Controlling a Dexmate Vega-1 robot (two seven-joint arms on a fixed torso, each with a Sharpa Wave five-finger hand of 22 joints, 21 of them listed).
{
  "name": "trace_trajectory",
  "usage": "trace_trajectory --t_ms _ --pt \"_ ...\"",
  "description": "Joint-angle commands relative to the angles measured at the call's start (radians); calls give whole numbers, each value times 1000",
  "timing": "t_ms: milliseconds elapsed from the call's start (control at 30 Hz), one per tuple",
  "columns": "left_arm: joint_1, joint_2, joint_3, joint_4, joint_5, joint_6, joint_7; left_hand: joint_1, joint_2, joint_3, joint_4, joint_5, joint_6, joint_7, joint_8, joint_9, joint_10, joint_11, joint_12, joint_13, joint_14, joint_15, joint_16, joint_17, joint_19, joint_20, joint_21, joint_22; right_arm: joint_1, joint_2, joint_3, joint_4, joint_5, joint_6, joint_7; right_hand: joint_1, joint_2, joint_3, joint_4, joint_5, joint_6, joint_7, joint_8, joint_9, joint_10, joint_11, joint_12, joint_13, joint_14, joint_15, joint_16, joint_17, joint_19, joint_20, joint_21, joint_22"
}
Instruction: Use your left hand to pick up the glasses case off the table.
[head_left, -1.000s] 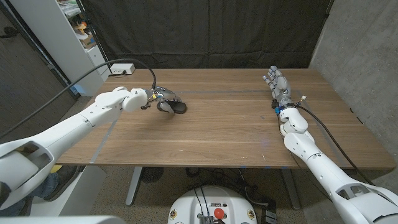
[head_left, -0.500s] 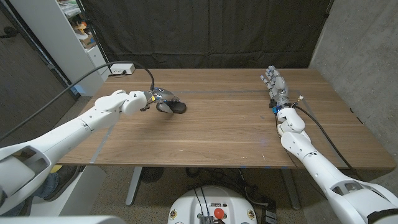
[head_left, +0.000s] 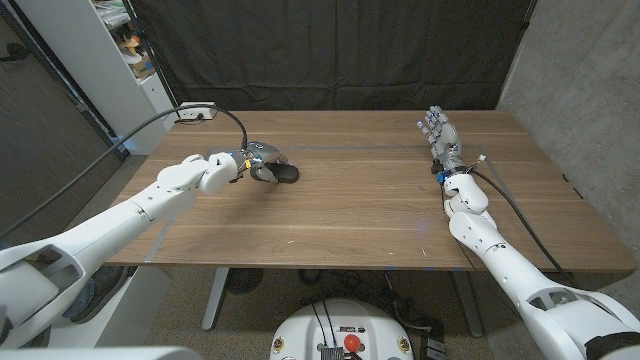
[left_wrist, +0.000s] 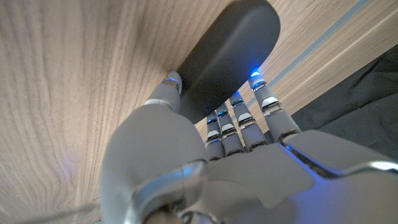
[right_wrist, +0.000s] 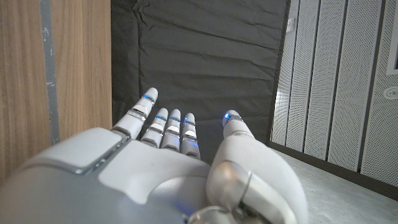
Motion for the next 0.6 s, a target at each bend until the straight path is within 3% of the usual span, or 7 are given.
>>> trace_trajectory --t_ms 33,333,600 --pt "14 -24 14 19 -9 32 56 110 84 15 -1 -3 61 -11 22 4 48 -7 18 10 41 -87 15 1 34 -22 16 3 10 2 0 14 2 2 18 -5 -1 -4 3 3 9 4 5 2 8 3 2 2 7 0 3 -2 12 -1 3 6" --pt "15 -23 20 6 -21 49 45 120 93 23 6 -2 83 -3 27 4 73 -1 25 15 74 -89 14 -8 49 -34 26 4 0 -9 2 -10 -2 -4 11 -7 -2 -4 3 3 9 5 5 2 10 2 2 2 8 1 2 -2 12 0 3 6" --pt "40 3 11 -60 -10 89 9 116 96 22 13 -3 80 -3 24 5 70 0 23 17 72 -84 7 -11 37 -28 24 4 -18 -27 2 -54 -13 -16 -12 -7 0 -3 3 4 10 6 5 2 10 3 2 2 10 1 2 -3 13 -1 3 6"
